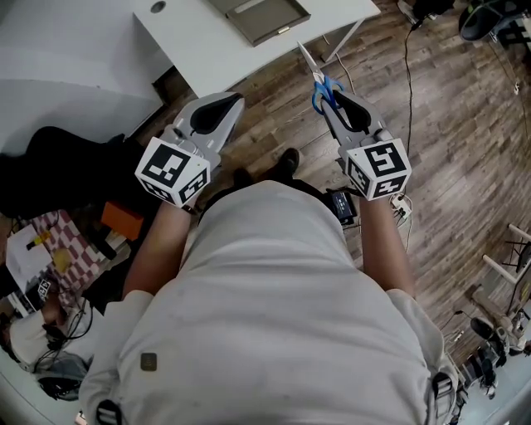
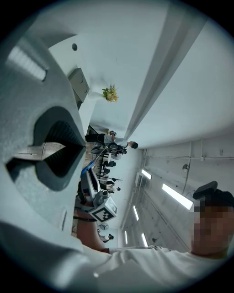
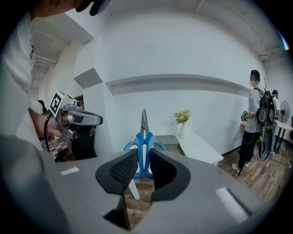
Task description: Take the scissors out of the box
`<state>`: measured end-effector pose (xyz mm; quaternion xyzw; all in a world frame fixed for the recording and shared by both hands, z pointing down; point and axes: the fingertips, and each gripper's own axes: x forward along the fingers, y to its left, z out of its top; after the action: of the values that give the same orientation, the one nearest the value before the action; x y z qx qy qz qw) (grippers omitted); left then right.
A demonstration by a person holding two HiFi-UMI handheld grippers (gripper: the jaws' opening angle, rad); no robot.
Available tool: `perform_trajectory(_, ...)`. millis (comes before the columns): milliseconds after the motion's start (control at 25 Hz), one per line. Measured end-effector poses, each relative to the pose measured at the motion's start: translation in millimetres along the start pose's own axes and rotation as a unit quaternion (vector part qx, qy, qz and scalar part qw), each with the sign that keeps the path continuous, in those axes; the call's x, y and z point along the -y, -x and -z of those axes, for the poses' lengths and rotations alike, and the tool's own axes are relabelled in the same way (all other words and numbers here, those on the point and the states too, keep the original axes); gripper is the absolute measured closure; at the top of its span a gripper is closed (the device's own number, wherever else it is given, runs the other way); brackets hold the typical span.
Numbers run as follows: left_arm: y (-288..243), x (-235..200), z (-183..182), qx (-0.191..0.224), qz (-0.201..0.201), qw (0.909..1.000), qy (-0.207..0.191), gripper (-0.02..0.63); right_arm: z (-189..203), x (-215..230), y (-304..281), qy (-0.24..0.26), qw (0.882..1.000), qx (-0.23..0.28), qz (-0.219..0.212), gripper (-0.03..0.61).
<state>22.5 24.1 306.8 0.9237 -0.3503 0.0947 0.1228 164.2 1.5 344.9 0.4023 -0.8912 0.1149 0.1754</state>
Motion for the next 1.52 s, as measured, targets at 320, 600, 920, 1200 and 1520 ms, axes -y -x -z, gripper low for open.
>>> perform_trajectory(320,68.1,-7.4,9.1,0.018,0.016,0.9997,-0.006,0.609,-2.7,-80.1,-0.2,0.007,1.0,0.002,0.007,0.48)
perform_trajectory(600,110.4,-15.0,14.9,0.034,0.023,0.9992,-0.006,0.609,-8.7,-131.1,5.4,0.011,0.999,0.022,0.02,0.48)
perform_trajectory(920,143.6,-16.4,21.0,0.047,0.026,0.9986,0.0,0.609,-7.7,-180.4,7.3,0.018,0.999,0.033,0.01,0.479)
perform_trajectory(1200,159.7,-15.1,23.9,0.047,0.024,0.9986,-0.006,0.609,-5.5,-203.6,12.1,0.02,0.999,0.045,0.006,0.479)
perform_trajectory(1520,164.9,-8.2,26.0,0.047,0.029,0.9984,-0.011,0.609,-6.2,-212.9,18.1,0.023,0.998,0.052,0.007,0.479)
